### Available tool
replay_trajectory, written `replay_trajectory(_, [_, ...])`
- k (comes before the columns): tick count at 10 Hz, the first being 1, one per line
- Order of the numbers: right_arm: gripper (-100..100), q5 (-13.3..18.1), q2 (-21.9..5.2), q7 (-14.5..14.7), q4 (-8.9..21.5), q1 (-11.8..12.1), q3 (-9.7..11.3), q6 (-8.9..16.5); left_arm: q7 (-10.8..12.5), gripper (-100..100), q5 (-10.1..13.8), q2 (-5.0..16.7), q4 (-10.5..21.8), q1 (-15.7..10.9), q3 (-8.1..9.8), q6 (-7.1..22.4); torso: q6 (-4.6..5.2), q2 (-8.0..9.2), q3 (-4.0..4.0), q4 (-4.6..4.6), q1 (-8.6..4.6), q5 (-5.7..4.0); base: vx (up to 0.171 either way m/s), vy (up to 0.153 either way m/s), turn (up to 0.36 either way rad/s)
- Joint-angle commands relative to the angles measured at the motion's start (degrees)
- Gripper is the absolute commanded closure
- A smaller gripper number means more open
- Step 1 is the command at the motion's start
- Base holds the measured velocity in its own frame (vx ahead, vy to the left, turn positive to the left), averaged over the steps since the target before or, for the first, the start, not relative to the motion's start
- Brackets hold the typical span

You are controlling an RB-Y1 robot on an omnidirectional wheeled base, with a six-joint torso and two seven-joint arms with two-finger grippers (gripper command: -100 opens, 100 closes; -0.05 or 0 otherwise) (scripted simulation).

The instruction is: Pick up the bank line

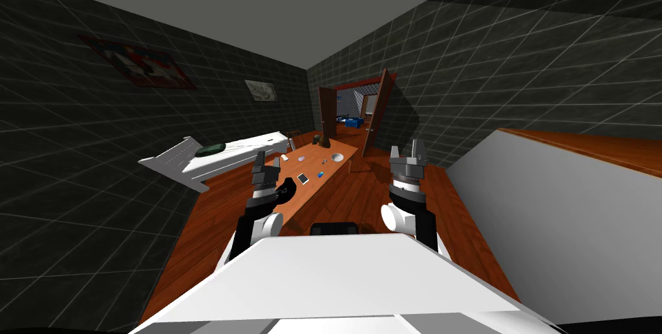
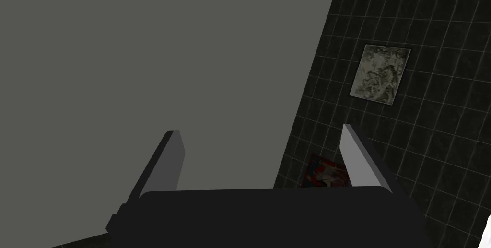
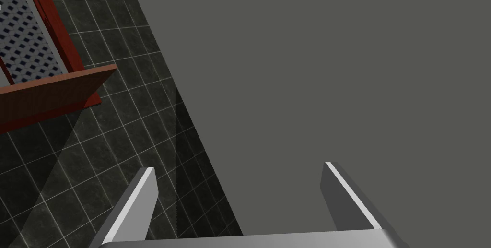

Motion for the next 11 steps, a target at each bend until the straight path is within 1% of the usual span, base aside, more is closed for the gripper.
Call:
replay_trajectory(1, [0, 0.0, 0.0, 0.0, 0.0, 0.0, 0.0, 0.0, 0.6, -100, 0.5, 1.9, 1.2, -0.6, 0.25, 1.5, 0.00, 0.00, 0.00, 0.00, 0.00, 0.00, 0.025, -0.019, -0.029])
replay_trajectory(3, [0, 0.0, 0.0, 0.0, 0.0, 0.0, 0.0, 0.0, 1.5, -100, 1.2, 3.5, 2.9, -1.6, 0.62, 3.8, 0.01, -0.14, -0.08, -0.03, -0.09, -0.02, 0.043, -0.029, -0.030])
replay_trajectory(6, [0, 0.0, 0.0, 0.0, 0.0, 0.0, 0.0, 0.0, 3.4, -100, 2.8, 5.4, 6.5, -3.6, 1.41, 8.7, 0.01, -0.21, -0.12, -0.05, -0.16, -0.03, 0.052, -0.043, -0.036])
replay_trajectory(7, [0, 0.0, 0.0, 0.0, 0.0, 0.0, 0.0, 0.0, 3.4, -100, 2.8, 5.4, 6.5, -3.6, 1.41, 8.7, 0.01, -0.24, -0.14, -0.06, -0.17, -0.04, 0.045, -0.029, -0.016])
replay_trajectory(9, [0, 0.0, 0.0, 0.0, 0.0, 0.0, 0.0, 0.0, 4.9, -100, 4.2, 6.6, 9.5, -5.2, 2.08, 12.8, 0.01, -0.18, -0.11, -0.04, -0.12, -0.03, 0.047, -0.035, -0.050])
replay_trajectory(11, [0, 0.0, 0.0, 0.0, 0.0, 0.0, 0.0, 0.0, 6.7, -100, 5.7, 7.7, 12.9, -7.1, 2.83, 16.8, 0.01, -0.31, -0.18, -0.07, -0.13, -0.03, 0.085, -0.045, -0.051])
